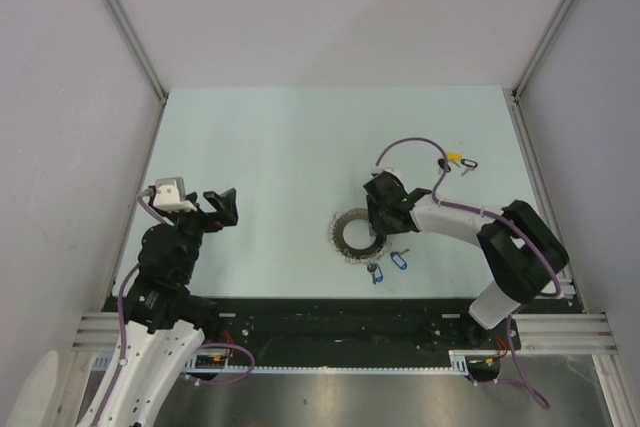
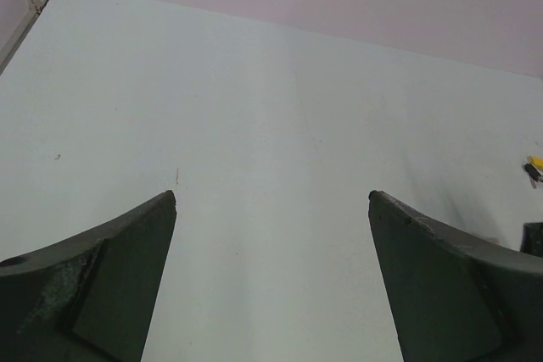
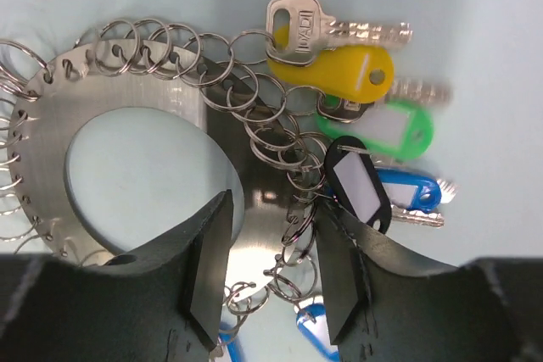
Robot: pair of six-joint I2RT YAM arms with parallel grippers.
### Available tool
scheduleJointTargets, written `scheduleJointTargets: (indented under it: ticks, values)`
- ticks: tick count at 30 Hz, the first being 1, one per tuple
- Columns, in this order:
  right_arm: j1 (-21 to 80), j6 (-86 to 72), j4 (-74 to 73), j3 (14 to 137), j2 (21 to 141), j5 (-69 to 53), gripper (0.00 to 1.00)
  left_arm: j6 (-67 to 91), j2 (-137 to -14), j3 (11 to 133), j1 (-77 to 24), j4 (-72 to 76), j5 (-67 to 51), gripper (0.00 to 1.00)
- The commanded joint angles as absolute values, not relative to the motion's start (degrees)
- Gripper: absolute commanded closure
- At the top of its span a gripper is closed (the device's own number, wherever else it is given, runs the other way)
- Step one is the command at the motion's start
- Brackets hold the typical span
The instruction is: Put the keys on the keyring
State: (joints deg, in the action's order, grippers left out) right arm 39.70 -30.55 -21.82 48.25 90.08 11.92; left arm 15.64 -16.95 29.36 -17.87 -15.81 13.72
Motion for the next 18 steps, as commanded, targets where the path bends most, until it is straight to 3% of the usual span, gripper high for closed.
scheduleJointTargets:
  ticks: [1,5,12,18]
  values:
    - [40.3,-12.4,-13.5,57.8,96.8,7.2,0.52,17.1,-18.2,30.1,-18.0,-15.7,13.3,0.0]
    - [40.1,-8.2,-11.3,62.6,99.6,6.8,0.48,17.1,-19.1,30.3,-17.9,-16.0,12.7,0.0]
    - [41.0,-6.9,-16.5,63.8,91.5,2.5,0.43,17.2,-19.8,30.3,-17.8,-15.6,12.2,0.0]
    - [49.6,-9.7,-21.5,61.3,86.1,8.4,0.48,16.8,-20.1,31.3,-17.8,-16.5,12.5,0.0]
